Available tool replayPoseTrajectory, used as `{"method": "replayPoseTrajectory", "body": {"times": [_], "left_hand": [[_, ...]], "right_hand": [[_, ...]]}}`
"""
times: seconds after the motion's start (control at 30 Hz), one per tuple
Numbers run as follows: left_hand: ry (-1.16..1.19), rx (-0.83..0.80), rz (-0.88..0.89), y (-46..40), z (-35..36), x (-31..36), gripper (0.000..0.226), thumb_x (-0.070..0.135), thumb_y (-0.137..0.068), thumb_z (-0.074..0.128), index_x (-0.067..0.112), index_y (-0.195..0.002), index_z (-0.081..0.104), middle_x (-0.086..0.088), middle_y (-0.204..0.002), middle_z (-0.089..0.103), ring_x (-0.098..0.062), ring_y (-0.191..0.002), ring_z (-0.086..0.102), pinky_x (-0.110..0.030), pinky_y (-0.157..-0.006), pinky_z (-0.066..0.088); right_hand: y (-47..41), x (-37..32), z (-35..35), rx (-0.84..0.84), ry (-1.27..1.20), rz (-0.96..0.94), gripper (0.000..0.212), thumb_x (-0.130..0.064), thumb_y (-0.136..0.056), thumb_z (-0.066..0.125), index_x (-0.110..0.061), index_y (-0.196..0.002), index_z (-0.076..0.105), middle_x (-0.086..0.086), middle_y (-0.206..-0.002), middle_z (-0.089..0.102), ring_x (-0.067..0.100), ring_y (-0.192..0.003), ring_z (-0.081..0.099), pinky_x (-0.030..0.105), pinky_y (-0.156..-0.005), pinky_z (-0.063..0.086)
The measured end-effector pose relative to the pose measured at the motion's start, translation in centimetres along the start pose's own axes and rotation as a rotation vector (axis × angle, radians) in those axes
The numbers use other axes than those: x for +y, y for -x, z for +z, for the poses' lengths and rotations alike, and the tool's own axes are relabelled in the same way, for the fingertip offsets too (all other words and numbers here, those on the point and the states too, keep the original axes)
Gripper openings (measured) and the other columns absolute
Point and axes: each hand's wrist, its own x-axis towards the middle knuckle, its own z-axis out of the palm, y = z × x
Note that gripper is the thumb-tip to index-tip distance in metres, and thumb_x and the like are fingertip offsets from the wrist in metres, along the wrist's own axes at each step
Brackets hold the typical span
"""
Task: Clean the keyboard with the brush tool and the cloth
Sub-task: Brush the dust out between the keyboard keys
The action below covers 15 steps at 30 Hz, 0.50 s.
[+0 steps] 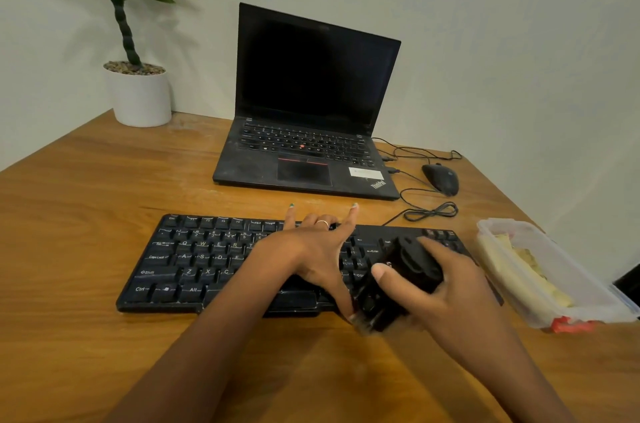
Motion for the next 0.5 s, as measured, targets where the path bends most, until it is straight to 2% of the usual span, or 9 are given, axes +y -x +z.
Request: {"method": "replayPoseTrajectory", "body": {"times": [0.13,0.17,0.27,0.3,0.4,0.43,0.5], "left_hand": [[0.005,0.001,-0.008,0.0,0.0,0.1,0.144,0.071,-0.059,0.075,0.035,-0.139,-0.038,-0.004,-0.163,-0.009,-0.026,-0.147,-0.017,-0.060,-0.109,-0.023],[0.005,0.002,-0.009,0.0,0.0,0.1,0.144,0.071,-0.059,0.075,0.035,-0.139,-0.038,-0.004,-0.163,-0.009,-0.026,-0.147,-0.017,-0.060,-0.109,-0.023],[-0.003,0.005,-0.004,0.0,0.0,0.1,0.144,0.069,-0.060,0.076,0.034,-0.141,-0.037,-0.004,-0.163,-0.008,-0.025,-0.148,-0.015,-0.059,-0.108,-0.023],[-0.003,0.006,-0.003,0.0,0.0,0.1,0.143,0.069,-0.060,0.076,0.033,-0.141,-0.037,-0.004,-0.163,-0.009,-0.025,-0.148,-0.015,-0.059,-0.108,-0.023],[0.007,0.001,-0.005,0.2,0.0,0.1,0.143,0.070,-0.060,0.075,0.034,-0.140,-0.038,-0.005,-0.163,-0.009,-0.027,-0.147,-0.017,-0.060,-0.108,-0.024],[0.010,-0.001,-0.004,0.2,0.0,0.1,0.143,0.070,-0.060,0.075,0.034,-0.140,-0.038,-0.005,-0.163,-0.010,-0.027,-0.147,-0.018,-0.060,-0.108,-0.024],[0.003,0.003,-0.001,0.2,0.0,0.1,0.143,0.070,-0.060,0.075,0.033,-0.140,-0.038,-0.006,-0.163,-0.009,-0.026,-0.147,-0.017,-0.060,-0.109,-0.023]], "right_hand": [[-0.9,0.8,-0.5,0.193,0.208,-0.015,0.014,-0.039,-0.078,0.068,-0.031,-0.084,0.058,-0.015,-0.066,0.061,-0.001,-0.066,0.060,0.012,-0.053,0.045],[-0.9,0.7,-0.6,0.183,0.200,-0.022,0.014,-0.040,-0.078,0.067,-0.031,-0.084,0.058,-0.012,-0.065,0.061,0.000,-0.065,0.060,0.014,-0.053,0.046],[-0.7,0.1,0.0,-0.007,0.077,-0.001,0.014,-0.040,-0.077,0.067,-0.031,-0.085,0.061,-0.010,-0.072,0.066,0.000,-0.067,0.063,0.018,-0.053,0.052],[-0.9,0.2,0.0,0.003,0.104,0.003,0.015,-0.041,-0.077,0.067,-0.030,-0.086,0.061,-0.008,-0.070,0.065,0.001,-0.066,0.063,0.019,-0.054,0.052],[-1.9,1.0,-0.5,0.197,0.280,-0.001,0.023,-0.042,-0.079,0.065,-0.025,-0.092,0.060,-0.014,-0.070,0.059,0.004,-0.068,0.059,0.028,-0.061,0.054],[-2.0,1.1,-0.4,0.197,0.261,-0.009,0.023,-0.042,-0.079,0.065,-0.024,-0.092,0.061,-0.013,-0.070,0.059,0.004,-0.068,0.060,0.031,-0.062,0.055],[-1.8,0.7,-0.1,0.087,0.142,-0.014,0.020,-0.043,-0.076,0.065,-0.026,-0.086,0.060,-0.007,-0.070,0.063,0.006,-0.067,0.063,0.033,-0.059,0.056]]}}
